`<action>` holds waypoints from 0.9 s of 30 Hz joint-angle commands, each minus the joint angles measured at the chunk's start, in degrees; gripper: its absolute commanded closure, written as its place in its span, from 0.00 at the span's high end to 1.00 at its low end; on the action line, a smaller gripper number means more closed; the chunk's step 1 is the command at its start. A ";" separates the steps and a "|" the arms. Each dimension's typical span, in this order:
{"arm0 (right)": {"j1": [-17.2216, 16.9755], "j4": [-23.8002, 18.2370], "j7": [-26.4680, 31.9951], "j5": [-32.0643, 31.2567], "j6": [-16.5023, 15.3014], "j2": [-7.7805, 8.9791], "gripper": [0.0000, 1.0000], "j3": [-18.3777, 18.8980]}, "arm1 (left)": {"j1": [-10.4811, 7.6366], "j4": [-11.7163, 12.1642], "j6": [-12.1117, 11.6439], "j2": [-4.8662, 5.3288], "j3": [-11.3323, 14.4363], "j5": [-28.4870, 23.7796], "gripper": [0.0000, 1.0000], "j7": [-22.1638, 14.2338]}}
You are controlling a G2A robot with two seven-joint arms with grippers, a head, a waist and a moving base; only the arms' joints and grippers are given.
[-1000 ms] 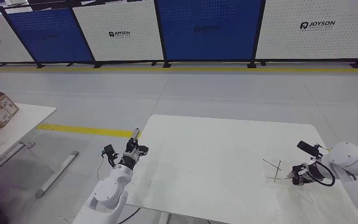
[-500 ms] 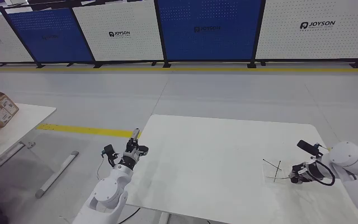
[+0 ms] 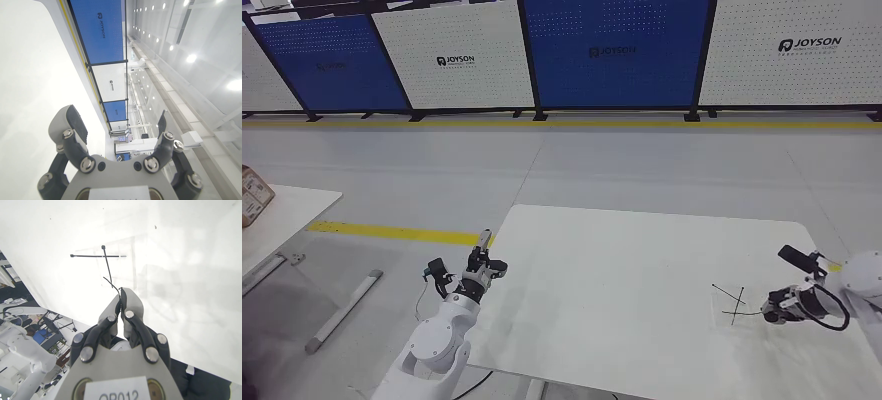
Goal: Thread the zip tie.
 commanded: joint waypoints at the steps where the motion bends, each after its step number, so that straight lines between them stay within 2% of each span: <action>1: -0.89 -1.34 0.00 0.72 0.00 0.43 0.00 1.56 | 0.00 0.00 0.00 0.00 0.00 0.00 1.00 0.00; 6: -4.37 -5.13 0.00 4.23 -0.15 1.91 0.00 6.34 | 0.00 0.00 0.00 0.00 0.00 0.00 1.00 0.00; 8: -5.66 -5.71 0.00 6.67 -1.43 2.40 0.00 7.55 | 0.00 0.00 0.00 0.00 0.00 0.00 1.00 0.00; 27: -5.66 -5.71 0.00 6.67 -1.43 2.40 0.00 7.55 | 0.00 0.00 0.00 0.00 0.00 0.00 1.00 0.00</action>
